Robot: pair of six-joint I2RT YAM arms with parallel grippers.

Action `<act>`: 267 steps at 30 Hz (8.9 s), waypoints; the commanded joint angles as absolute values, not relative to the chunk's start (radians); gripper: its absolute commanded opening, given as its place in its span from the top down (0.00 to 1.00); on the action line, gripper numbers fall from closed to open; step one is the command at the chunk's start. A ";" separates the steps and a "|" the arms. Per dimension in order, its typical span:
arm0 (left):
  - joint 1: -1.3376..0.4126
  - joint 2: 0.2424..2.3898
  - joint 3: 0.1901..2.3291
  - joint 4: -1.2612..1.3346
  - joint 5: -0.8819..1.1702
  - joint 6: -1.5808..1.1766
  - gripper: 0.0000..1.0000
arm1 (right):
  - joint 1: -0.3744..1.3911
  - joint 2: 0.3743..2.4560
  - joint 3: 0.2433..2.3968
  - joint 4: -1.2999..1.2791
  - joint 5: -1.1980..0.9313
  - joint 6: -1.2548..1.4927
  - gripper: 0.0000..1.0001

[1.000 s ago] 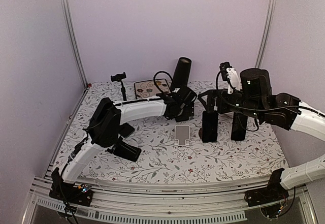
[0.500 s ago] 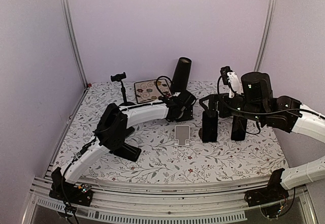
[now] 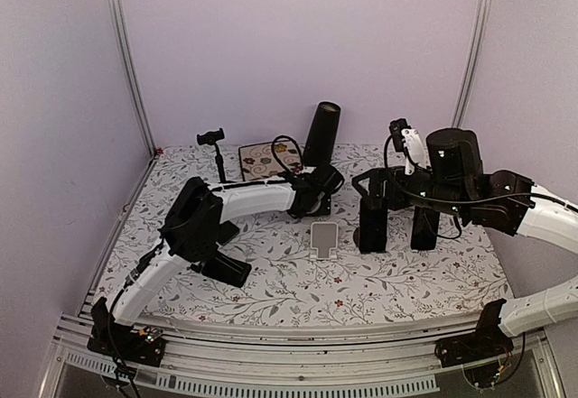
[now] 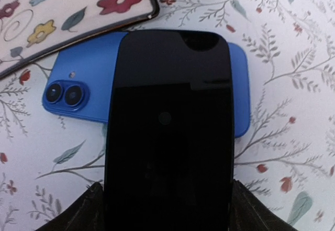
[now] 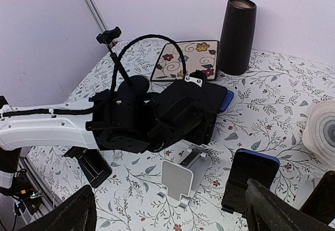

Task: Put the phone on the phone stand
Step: Pick up the phone from the center of the board, then pass from the left arm to the right, then pass from the right arm to the left, then install the phone onto the phone stand.

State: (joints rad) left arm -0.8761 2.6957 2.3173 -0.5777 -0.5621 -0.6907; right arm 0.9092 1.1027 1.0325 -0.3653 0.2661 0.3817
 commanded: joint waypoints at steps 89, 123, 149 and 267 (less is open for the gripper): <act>-1.297 1.589 1.061 0.123 -0.654 -0.483 0.58 | 0.773 1.431 0.856 0.358 -0.322 0.860 0.51; -1.312 1.562 0.987 0.169 -0.575 -0.529 0.03 | 0.773 1.334 0.817 0.294 -0.322 0.709 0.97; -1.161 1.352 0.786 0.262 -0.277 -0.600 0.03 | 0.772 1.276 0.822 0.235 -0.326 0.535 0.96; -0.752 1.928 1.143 0.544 0.652 -0.171 1.00 | 0.741 1.118 0.800 -0.021 -0.163 0.234 0.01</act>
State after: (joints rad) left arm -0.7692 1.9175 1.1118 0.4816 0.6159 -0.1902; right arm 0.7395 1.1370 0.8101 -0.0055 -0.1730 0.2245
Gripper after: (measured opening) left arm 0.056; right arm 0.991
